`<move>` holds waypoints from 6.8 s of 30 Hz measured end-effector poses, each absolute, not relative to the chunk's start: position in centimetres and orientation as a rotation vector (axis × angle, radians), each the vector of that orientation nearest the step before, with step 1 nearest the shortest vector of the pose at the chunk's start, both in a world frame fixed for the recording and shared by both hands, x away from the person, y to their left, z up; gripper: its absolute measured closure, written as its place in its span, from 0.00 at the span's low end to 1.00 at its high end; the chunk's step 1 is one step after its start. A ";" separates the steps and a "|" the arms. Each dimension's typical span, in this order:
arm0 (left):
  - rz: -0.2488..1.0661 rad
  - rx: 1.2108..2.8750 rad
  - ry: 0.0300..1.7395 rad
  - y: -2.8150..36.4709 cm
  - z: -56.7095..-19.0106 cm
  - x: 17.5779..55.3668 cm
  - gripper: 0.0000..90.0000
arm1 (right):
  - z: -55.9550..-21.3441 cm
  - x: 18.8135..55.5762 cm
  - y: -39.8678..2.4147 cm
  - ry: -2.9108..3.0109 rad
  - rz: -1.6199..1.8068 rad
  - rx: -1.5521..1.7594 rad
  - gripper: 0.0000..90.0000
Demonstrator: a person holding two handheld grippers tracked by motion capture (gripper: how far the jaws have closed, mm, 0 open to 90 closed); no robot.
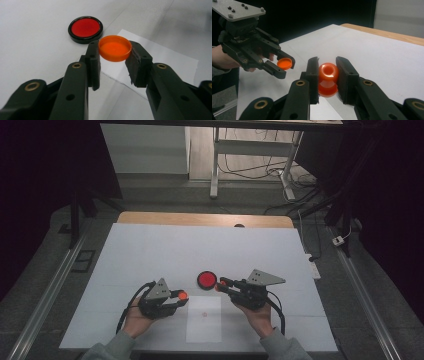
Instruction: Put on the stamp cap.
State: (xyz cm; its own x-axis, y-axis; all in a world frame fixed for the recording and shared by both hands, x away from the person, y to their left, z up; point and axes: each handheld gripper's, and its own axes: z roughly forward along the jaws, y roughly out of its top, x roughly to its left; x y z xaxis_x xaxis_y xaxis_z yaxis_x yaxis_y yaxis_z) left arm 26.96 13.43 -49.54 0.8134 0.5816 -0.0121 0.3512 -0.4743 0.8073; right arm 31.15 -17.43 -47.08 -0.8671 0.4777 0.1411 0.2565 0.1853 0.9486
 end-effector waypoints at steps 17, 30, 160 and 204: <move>0.327 2.145 0.648 11.0 -49.9 27.8 0.72 | -47.2 31.2 -17.3 2.272 1.754 0.711 0.80; 0.319 2.161 0.616 9.3 -49.9 28.6 0.72 | -47.3 31.1 -17.1 2.282 1.756 0.708 0.80; 0.299 2.190 0.572 5.7 -50.3 29.3 0.72 | -49.8 30.7 -15.4 2.352 1.718 0.686 0.81; 0.289 2.145 0.618 6.4 -50.4 29.6 0.42 | -49.2 30.7 -15.9 2.300 1.750 0.668 0.80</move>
